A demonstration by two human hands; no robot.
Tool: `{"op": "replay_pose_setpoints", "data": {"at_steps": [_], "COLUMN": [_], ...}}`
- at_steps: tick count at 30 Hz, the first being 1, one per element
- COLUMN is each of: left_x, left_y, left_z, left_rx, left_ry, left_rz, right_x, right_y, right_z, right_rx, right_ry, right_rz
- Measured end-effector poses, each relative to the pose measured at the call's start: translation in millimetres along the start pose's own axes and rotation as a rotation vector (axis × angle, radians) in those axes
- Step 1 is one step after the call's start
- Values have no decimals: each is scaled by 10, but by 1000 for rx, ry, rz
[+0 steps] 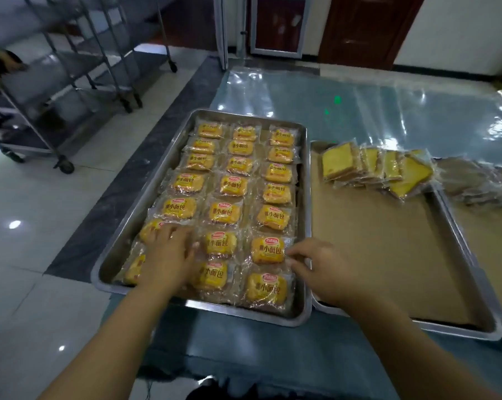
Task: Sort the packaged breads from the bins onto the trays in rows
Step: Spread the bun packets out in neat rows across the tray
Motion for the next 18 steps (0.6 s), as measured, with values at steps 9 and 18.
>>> {"op": "replay_pose_setpoints", "data": {"at_steps": [9, 18], "left_x": [-110, -1], "left_y": [172, 183], "left_z": [463, 516], "left_rx": [199, 123], "left_ry": [-81, -47], "left_rz": [257, 328], "right_x": [137, 135], "right_y": [230, 365], "right_z": [166, 183], "right_rx": [25, 43], "right_ry": [-129, -12], "right_rz": [109, 135]}}
Point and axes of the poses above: each hand's wrist, its own x-axis towards the middle knuckle, its own y-axis out of the palm, z = x × y, the point moved 8 cm from there along x, towards the middle knuckle, and after that the axes turned 3 degrees about -z, right-handed, at the moved point
